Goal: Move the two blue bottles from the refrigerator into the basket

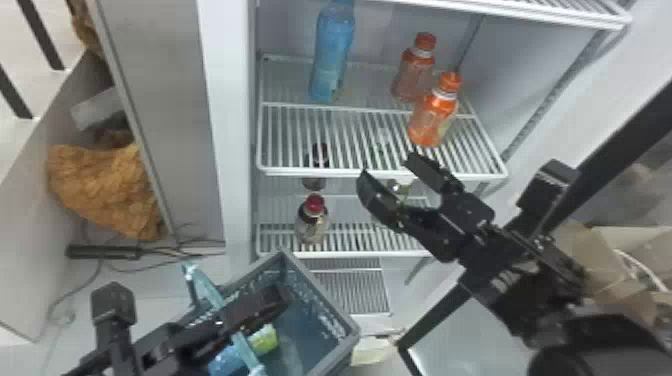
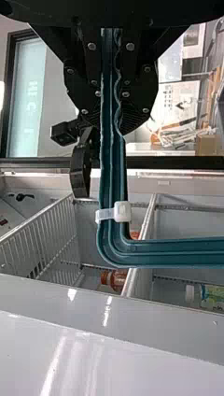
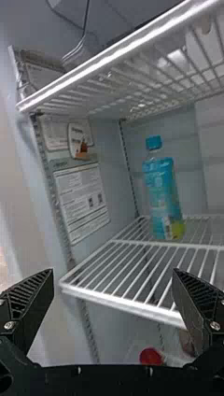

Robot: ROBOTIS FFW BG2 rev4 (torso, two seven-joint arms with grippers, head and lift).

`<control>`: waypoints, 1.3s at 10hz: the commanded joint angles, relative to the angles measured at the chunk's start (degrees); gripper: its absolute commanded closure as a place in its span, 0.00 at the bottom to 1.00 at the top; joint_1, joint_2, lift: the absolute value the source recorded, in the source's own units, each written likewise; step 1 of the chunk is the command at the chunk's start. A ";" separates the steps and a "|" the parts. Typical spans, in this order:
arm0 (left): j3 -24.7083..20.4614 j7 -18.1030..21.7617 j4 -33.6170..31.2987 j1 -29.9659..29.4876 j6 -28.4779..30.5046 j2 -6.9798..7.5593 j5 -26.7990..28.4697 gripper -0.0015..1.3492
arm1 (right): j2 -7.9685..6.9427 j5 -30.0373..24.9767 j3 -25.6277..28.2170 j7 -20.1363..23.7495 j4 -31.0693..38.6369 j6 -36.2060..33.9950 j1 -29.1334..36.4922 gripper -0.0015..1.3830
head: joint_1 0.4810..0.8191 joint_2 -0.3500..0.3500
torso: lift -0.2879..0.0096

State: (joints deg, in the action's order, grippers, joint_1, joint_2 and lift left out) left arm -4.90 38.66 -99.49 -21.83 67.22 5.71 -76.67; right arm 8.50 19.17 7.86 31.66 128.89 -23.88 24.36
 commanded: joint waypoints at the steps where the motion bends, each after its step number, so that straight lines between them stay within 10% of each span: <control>1: 0.10 0.01 0.00 0.04 0.00 0.00 0.00 0.89 | -0.07 -0.43 -0.43 -0.46 -2.82 1.95 -2.57 0.08 | 0.63 0.18 | 0.93; 13: 0.68 -0.42 0.28 0.60 0.70 -0.09 -0.11 0.89 | -0.33 -1.92 -6.14 -3.89 -21.67 3.64 -23.10 0.07 | 0.63 0.23 | 0.93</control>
State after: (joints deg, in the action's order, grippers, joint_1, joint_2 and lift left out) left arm -4.23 38.23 -99.21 -21.23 67.92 5.61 -76.77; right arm 8.15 17.51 1.99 27.78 107.86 -19.94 2.13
